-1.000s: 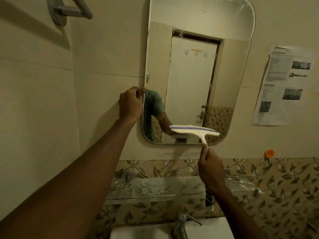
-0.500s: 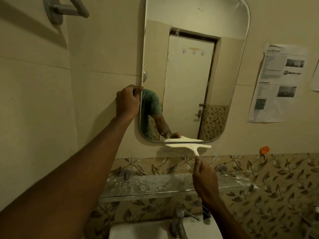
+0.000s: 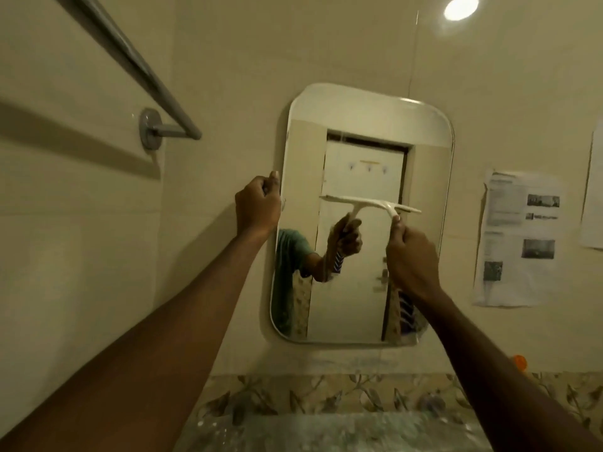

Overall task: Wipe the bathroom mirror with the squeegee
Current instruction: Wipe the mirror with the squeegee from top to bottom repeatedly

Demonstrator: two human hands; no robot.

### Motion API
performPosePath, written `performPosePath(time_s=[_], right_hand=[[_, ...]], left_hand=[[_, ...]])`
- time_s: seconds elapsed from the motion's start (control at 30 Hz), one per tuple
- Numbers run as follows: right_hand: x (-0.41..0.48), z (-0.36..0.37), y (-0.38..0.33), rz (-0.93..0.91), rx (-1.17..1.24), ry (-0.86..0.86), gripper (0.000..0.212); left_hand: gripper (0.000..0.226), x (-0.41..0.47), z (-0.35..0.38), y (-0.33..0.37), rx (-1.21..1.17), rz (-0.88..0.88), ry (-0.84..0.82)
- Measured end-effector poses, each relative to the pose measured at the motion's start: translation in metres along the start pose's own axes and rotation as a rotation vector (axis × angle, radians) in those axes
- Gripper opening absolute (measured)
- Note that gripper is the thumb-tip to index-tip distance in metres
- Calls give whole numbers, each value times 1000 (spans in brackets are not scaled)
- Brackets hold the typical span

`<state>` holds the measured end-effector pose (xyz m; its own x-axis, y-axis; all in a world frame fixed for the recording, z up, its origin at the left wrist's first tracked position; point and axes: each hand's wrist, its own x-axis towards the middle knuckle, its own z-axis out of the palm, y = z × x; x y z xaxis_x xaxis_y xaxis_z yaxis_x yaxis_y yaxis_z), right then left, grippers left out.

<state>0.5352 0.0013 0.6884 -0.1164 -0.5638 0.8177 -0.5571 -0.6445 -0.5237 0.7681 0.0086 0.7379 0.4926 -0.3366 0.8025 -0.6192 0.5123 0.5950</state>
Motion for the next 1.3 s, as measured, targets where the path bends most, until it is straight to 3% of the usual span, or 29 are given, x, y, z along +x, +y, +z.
performPosePath(time_s=[0.27,0.4,0.5,0.67,0.77,0.87,0.97,1.1,1.3], right_hand=[[108,2,-92,-47,66,92,47],[141,-2,-122,-97,-126,27,30],[133,4,-119,-58,-181,-9,23],[36,35,-73,27,-32,-114,41],[-5,45,-58,34,-123,-140,41],[23,31,-72,20,-98,-130,46],[89,5,-101,-78,-73,23,43],[148,-15,-120,-108,-219,9,17],[64,26,-75,-7,-73,-83,38]], left_hand=[[48,31,5,24,-179,-187,-46],[57,37,5,16,-176,-200,-59],[60,43,5,10,-204,-210,-106],[66,48,1,6,-272,-231,-170],[68,46,-1,7,-287,-199,-184],[70,42,-1,9,-219,-158,-169],[66,42,-2,9,-217,-180,-182],[62,40,-1,10,-237,-174,-181],[71,46,-5,9,-272,-202,-243]])
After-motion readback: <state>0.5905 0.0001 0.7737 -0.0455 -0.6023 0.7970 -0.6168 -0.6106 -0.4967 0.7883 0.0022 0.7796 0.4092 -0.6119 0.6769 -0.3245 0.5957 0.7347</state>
